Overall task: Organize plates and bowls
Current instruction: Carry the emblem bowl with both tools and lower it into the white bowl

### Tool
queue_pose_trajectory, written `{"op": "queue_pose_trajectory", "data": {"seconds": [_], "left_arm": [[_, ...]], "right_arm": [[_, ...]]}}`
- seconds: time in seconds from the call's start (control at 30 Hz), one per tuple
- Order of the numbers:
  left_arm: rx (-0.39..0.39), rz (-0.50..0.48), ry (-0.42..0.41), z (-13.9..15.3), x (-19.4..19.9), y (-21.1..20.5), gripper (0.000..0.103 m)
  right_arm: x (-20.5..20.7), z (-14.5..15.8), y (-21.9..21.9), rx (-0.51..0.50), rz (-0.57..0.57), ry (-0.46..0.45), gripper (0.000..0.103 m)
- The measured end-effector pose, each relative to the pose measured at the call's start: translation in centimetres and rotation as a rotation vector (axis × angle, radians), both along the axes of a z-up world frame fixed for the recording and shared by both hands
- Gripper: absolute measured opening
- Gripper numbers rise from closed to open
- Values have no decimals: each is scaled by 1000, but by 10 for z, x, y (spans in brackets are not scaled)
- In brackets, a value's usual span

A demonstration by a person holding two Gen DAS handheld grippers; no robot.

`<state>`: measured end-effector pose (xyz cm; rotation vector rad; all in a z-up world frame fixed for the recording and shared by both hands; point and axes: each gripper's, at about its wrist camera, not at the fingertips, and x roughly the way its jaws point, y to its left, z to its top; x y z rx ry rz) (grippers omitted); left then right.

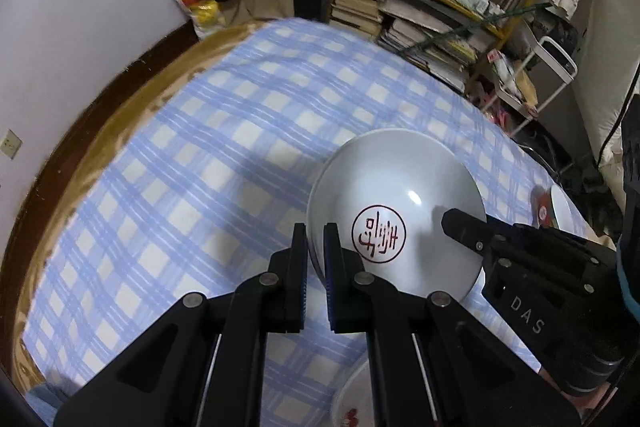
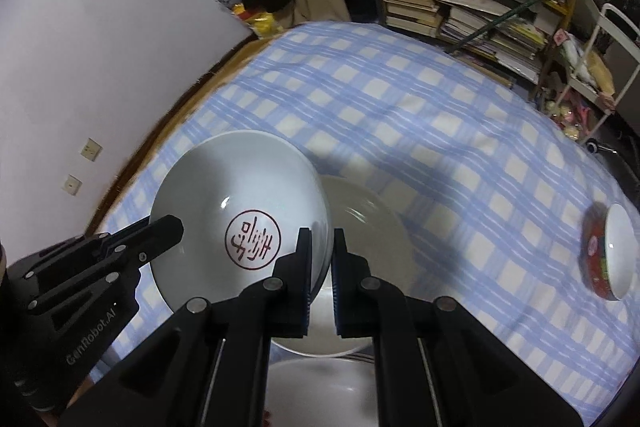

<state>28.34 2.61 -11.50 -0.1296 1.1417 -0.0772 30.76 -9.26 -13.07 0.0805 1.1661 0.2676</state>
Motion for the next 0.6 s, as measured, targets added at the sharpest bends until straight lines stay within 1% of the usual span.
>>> {"op": "queue_pose_trajectory", "data": {"seconds": [0.2, 0.3, 0.4, 0.6], "left_arm": [[-51, -32, 49, -15, -1, -11, 8], [-34, -37, 60, -21, -1, -17, 8], [-22, -34, 74, -27, 1, -18, 8], [-26, -28, 101, -37, 3, -17, 8]], "right_arm": [[-4, -12, -21, -6, -48, 26, 10], [-5, -20, -26, 0, -47, 45, 10], [-6, -28, -25, -17, -39, 58, 10], [-7, -43, -26, -12, -42, 81, 10]]}}
